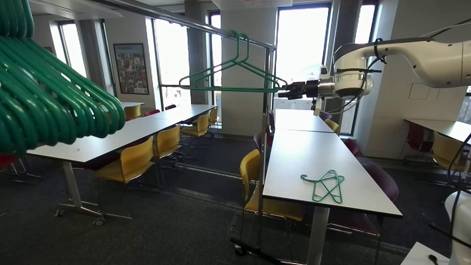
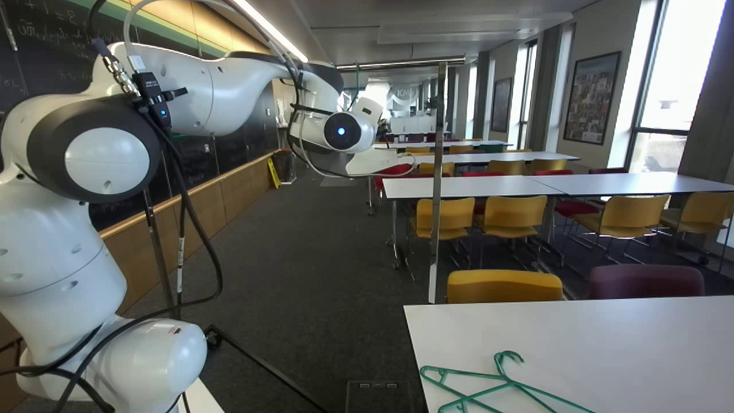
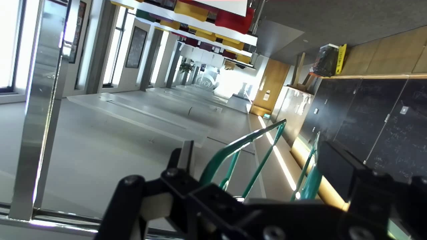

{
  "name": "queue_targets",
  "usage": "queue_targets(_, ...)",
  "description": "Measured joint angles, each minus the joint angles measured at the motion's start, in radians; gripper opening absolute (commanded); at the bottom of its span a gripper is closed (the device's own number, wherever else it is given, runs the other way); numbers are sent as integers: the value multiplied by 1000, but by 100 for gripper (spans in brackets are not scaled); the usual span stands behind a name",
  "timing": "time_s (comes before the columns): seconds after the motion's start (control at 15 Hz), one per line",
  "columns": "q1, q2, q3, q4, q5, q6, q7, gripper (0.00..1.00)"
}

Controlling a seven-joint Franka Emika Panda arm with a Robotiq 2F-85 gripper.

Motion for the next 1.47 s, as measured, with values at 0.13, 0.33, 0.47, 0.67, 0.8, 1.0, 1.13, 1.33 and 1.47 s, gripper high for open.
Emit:
queue_targets(0.13,0,0,0,6,14,0,-23,68)
queue_targets(0.33,0,0,0,12,31,-1,-47,46)
queue_targets(0.47,0,0,0,13,37,-1,-55,30)
queue_targets(0.67,0,0,0,13,40,-1,-57,7)
queue_targets(0.8,0,0,0,13,41,-1,-57,0)
queue_targets(1.0,0,0,0,13,43,-1,-57,2)
queue_targets(1.13,0,-1,0,14,44,-1,-57,2)
queue_targets(1.33,0,-6,5,21,50,-1,-57,2)
queue_targets(1.47,0,-15,12,28,58,-1,-57,2)
